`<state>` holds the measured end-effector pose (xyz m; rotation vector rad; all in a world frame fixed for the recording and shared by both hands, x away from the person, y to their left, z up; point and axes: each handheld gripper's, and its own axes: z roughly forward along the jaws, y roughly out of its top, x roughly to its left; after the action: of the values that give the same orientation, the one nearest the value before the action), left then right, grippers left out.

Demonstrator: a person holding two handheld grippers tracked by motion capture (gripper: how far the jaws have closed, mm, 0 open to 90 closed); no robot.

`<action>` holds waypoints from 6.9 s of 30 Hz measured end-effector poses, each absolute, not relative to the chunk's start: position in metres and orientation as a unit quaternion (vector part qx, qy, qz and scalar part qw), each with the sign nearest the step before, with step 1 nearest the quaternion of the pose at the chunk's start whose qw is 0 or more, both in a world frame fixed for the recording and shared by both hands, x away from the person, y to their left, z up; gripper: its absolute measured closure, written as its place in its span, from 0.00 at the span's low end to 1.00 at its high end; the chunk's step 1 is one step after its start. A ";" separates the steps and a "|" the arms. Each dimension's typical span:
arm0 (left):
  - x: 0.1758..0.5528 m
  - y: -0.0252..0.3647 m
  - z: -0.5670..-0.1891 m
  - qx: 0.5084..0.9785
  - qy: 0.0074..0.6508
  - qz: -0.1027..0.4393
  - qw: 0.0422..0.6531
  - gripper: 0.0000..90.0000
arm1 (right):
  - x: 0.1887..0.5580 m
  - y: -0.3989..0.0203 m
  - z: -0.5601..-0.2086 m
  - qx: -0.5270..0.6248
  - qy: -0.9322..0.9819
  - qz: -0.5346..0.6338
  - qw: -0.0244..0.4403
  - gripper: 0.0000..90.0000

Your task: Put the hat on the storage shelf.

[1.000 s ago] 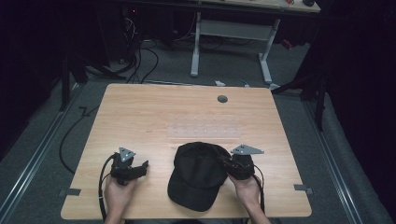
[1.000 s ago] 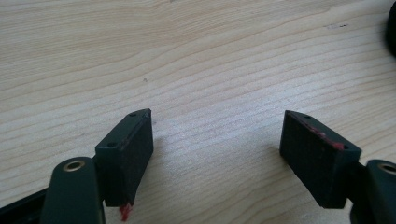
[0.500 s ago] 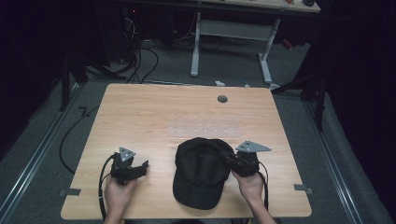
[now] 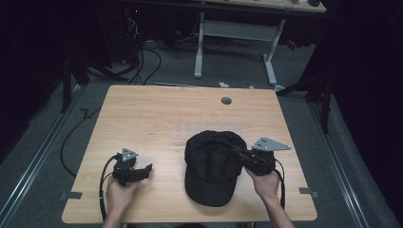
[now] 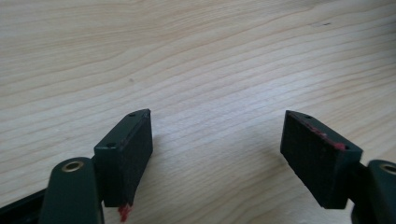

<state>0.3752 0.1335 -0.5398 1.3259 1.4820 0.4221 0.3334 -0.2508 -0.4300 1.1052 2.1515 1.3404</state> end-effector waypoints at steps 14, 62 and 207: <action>0.365 0.111 -0.493 0.567 0.574 0.011 0.591 0.23 | 0.339 -0.255 -0.416 0.353 0.768 0.496 0.199 0.97; 0.362 0.050 -0.449 0.652 0.455 -0.203 0.571 0.54 | 0.365 -0.232 -0.387 0.215 0.784 0.553 0.182 0.97; 0.439 0.046 -0.387 0.695 0.336 0.221 0.596 0.84 | 0.338 -0.296 -0.531 0.488 0.779 0.329 0.216 0.39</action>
<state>0.4393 0.0461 -0.3866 1.6133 0.7810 0.5124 0.3385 -0.2962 -0.5306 1.3526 2.1584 0.9119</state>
